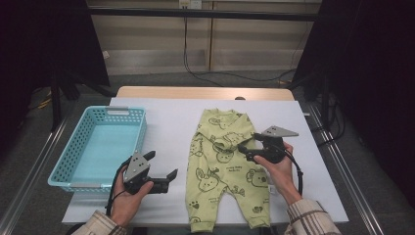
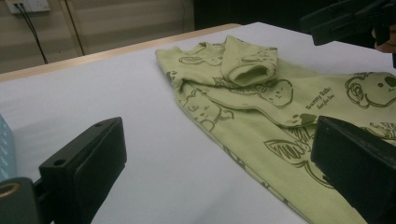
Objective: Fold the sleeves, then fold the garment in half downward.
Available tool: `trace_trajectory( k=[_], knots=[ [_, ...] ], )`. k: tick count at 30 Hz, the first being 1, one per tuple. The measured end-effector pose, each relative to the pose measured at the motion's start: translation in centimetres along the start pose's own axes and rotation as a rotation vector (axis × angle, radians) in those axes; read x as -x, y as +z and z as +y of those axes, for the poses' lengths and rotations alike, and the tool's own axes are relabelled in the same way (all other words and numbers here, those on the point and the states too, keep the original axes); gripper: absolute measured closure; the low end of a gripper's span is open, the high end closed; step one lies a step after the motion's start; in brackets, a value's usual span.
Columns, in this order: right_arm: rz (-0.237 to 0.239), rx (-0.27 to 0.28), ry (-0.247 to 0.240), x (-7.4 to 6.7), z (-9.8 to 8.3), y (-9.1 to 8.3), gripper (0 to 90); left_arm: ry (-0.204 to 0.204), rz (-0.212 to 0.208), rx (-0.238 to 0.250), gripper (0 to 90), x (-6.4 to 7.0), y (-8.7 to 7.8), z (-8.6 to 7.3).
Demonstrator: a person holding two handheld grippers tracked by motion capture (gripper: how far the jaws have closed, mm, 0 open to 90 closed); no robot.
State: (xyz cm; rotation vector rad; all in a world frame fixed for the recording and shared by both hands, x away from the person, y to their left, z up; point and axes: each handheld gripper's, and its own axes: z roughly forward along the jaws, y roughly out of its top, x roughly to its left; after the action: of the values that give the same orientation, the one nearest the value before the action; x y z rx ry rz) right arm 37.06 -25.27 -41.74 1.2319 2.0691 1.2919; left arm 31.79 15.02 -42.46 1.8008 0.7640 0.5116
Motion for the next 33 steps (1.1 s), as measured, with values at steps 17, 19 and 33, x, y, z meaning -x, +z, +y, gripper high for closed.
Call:
trace_trajectory(
  k=[17,19,33],
  knots=[
    [-0.032,0.034,0.021,-0.1,-2.1,-4.0,7.2,0.003,0.006,0.002,3.5,0.1,0.1,0.0],
    [-0.036,0.024,0.031,-0.1,-2.3,-4.4,7.5,0.027,0.006,0.010,3.5,0.2,0.1,0.1],
    [-0.017,-0.013,0.008,-1.5,-3.8,-7.1,12.6,0.004,0.001,-0.030,3.5,0.4,0.8,0.0]
  ],
)
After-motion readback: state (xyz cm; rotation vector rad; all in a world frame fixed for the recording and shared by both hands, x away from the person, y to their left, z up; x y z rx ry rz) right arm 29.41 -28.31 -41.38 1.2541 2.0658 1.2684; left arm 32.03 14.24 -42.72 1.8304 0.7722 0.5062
